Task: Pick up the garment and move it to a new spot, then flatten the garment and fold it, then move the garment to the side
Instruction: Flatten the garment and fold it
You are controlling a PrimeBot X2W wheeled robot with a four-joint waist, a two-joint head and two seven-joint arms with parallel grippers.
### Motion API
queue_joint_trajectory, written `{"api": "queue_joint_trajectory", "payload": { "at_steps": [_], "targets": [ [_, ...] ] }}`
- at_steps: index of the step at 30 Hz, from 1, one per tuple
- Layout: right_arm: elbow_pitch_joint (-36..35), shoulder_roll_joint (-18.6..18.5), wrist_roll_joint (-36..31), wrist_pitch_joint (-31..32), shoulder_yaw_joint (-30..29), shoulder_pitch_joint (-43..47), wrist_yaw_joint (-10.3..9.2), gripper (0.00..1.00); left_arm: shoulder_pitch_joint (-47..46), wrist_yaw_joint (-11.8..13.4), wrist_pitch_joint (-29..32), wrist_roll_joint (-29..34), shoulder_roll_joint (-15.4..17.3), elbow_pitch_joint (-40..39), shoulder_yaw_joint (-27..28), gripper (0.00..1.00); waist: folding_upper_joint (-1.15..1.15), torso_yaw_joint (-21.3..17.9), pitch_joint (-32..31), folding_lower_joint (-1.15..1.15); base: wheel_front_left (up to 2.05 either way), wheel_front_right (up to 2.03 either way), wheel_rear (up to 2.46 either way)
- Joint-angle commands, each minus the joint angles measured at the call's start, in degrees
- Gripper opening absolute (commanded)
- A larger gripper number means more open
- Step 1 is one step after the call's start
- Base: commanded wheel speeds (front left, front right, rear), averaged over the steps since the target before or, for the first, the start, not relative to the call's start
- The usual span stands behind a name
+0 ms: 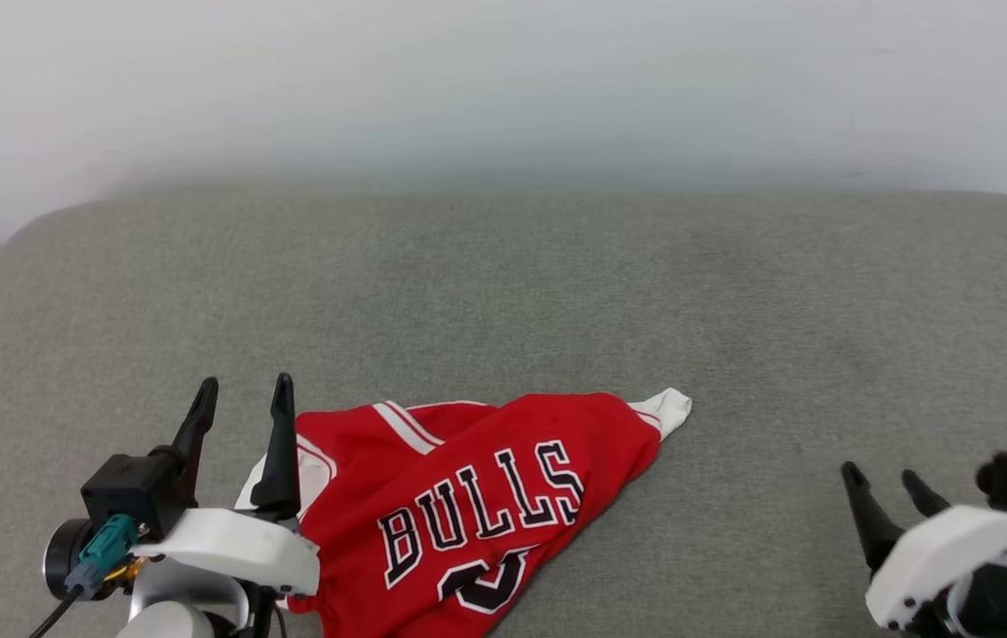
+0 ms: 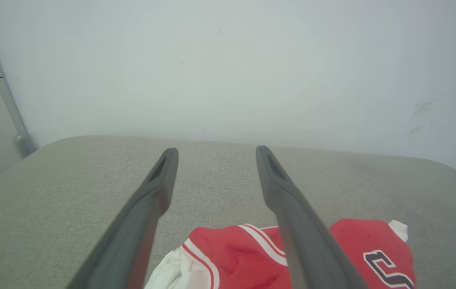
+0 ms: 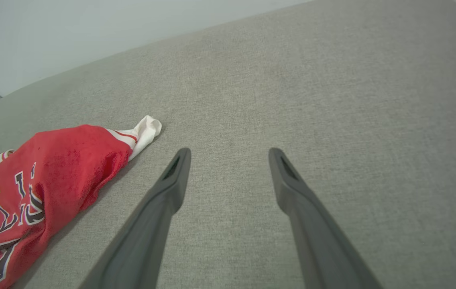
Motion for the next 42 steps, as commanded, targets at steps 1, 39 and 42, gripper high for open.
{"api": "queue_joint_trajectory", "payload": {
  "at_steps": [1, 39, 42],
  "targets": [
    [1.7, 0.1, 0.6, 1.9, 0.1, -2.4, -0.02, 1.00, -1.0, 0.3, -0.5, 0.7, -0.2, -0.8, 0.0, 1.00, 0.00, 1.1, 1.2, 0.00, 0.00, 0.00, 0.00],
    [19.7, -12.3, 6.4, 13.2, 13.3, -28.7, -0.03, 0.00, -2.5, -1.6, -0.7, 1.8, -3.2, 1.4, -1.4, 1.00, 0.00, 4.4, 4.3, 0.00, 0.00, 0.00, 0.00],
    [14.9, -12.4, 5.6, 13.0, 8.9, -22.2, -0.02, 0.00, -1.5, -1.1, -0.4, 1.4, -3.0, 1.3, -1.4, 1.00, 0.00, 3.2, 3.1, 0.00, 0.00, 0.00, 0.00]
  ]
}}
